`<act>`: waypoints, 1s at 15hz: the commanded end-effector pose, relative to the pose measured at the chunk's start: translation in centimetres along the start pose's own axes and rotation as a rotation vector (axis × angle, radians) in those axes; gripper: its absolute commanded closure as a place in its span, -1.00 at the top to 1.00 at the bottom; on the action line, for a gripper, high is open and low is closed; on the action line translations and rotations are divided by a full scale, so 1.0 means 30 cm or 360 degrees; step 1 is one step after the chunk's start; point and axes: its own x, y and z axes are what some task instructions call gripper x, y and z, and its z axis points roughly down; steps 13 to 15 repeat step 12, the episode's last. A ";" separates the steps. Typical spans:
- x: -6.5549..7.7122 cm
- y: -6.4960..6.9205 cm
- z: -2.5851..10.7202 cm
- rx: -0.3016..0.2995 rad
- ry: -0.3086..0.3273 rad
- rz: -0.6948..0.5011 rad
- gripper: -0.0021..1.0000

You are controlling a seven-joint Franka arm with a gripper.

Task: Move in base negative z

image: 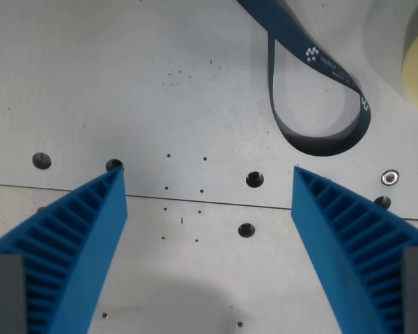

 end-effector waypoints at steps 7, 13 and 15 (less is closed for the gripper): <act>0.005 0.000 0.108 -0.0002 0.0011 0.0000 1.00; 0.014 0.001 0.191 -0.0002 0.0011 0.0000 1.00; 0.014 0.001 0.191 -0.0002 0.0011 0.0000 1.00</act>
